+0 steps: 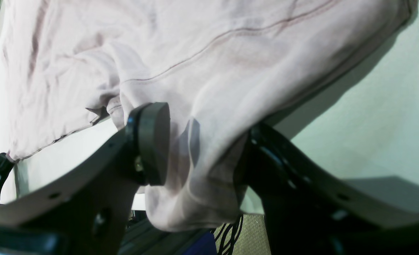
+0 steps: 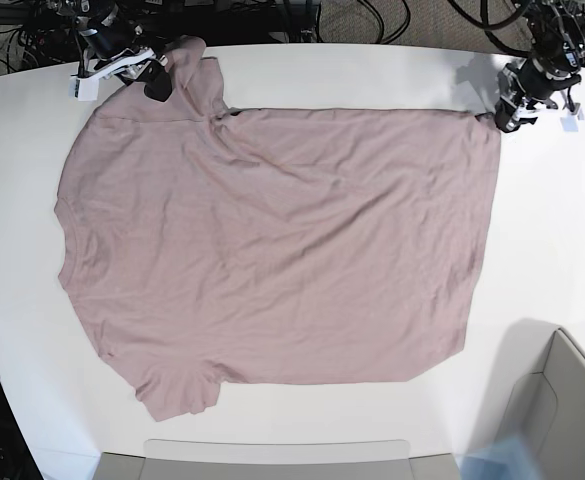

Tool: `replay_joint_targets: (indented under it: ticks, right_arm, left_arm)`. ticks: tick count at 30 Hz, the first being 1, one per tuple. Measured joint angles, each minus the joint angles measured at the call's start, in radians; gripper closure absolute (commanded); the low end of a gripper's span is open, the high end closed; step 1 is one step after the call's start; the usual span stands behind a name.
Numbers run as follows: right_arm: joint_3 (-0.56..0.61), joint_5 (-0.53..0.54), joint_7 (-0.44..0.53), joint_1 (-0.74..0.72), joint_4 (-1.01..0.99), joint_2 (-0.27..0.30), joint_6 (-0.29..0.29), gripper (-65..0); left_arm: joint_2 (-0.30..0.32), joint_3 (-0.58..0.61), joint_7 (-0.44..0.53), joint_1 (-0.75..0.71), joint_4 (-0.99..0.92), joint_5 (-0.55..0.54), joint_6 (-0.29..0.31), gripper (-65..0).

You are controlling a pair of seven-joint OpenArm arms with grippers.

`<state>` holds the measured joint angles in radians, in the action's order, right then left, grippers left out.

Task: Fold the T-shirt properly
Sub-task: 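Grasp the shoulder edges with both grippers and pull them taut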

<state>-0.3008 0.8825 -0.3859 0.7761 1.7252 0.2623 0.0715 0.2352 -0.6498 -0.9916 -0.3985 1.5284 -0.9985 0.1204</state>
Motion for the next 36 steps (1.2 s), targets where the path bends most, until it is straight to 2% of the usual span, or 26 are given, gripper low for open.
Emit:
replay_joint_targets:
  ticks: [13,18,23,26,29,36]
  right_arm:
    - [0.000,0.000,0.000,0.001,0.000,0.000,0.000,-28.1]
    - [0.001,0.000,0.001,0.000,-0.002,0.000,0.000,-28.1]
    - [0.001,0.000,0.001,0.000,-0.002,0.000,0.000,-28.1]
    - [0.001,0.000,0.001,0.000,-0.002,0.000,0.000,-28.1]
    - [0.001,0.001,0.001,0.000,-0.002,0.001,0.000,-28.1]
    - [0.001,0.001,0.001,0.000,-0.004,0.000,0.000,-28.1]
  left_arm:
    - [-0.002,0.004,-0.019,0.036,-0.024,-0.074,-0.007,-10.8]
    - [0.030,0.087,0.000,0.039,-0.040,-0.089,0.000,-11.0]
    - [0.031,0.154,0.002,0.042,-0.026,-0.102,0.000,-14.7]
    - [0.032,0.200,0.000,0.041,0.012,-0.083,-0.001,-14.9]
    - [0.061,0.251,-0.027,0.038,0.034,-0.076,-0.008,-14.9]
    - [0.078,0.248,-0.005,0.038,0.001,-0.082,-0.001,-14.7]
